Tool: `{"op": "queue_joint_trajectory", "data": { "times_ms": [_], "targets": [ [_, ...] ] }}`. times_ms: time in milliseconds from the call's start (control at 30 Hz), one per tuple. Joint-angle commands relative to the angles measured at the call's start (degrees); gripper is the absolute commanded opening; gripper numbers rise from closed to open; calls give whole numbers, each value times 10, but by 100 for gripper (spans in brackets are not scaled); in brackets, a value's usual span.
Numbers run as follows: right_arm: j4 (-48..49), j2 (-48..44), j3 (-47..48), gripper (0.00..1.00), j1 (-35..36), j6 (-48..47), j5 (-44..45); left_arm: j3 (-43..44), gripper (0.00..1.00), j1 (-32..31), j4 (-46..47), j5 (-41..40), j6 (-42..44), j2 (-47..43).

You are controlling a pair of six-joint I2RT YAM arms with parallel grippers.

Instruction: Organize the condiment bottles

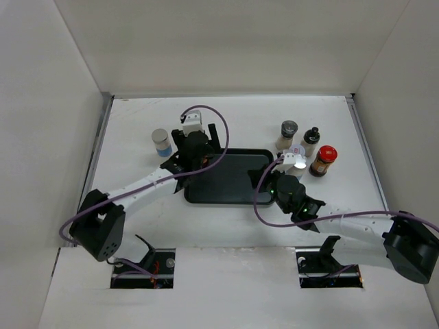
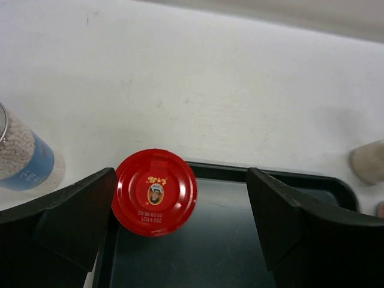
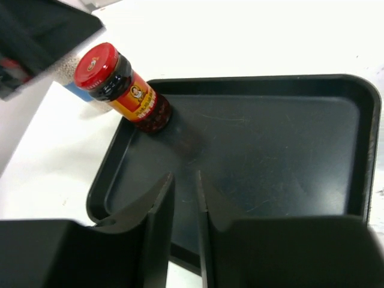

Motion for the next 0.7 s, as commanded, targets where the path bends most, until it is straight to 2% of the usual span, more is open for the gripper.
{"op": "queue_joint_trajectory", "data": {
  "times_ms": [0,167,233,367,533,600,667],
  "targets": [
    [7,-26,13,24,-2,-17,0,-16,90,-18,57,-17,5,-76],
    [-92,-66,61,20,-1,-31,42,-87,89,-30,95,-41,5,-171],
    [-143,-77,85,24,-1,-45,79,-133,89,-35,115,-48,1,-211],
    [-221,-102,115,49,-4,-67,164,-217,88,-42,143,-59,-16,-278],
    [-310,-129,136,86,-56,-108,256,-310,88,-50,201,-60,-28,-347],
    [-341,-135,144,95,-71,-114,281,-331,88,-48,222,-54,-29,-360],
    [-368,-127,151,100,-88,-118,300,-350,89,-45,249,-51,-29,-363]
  ]
}}
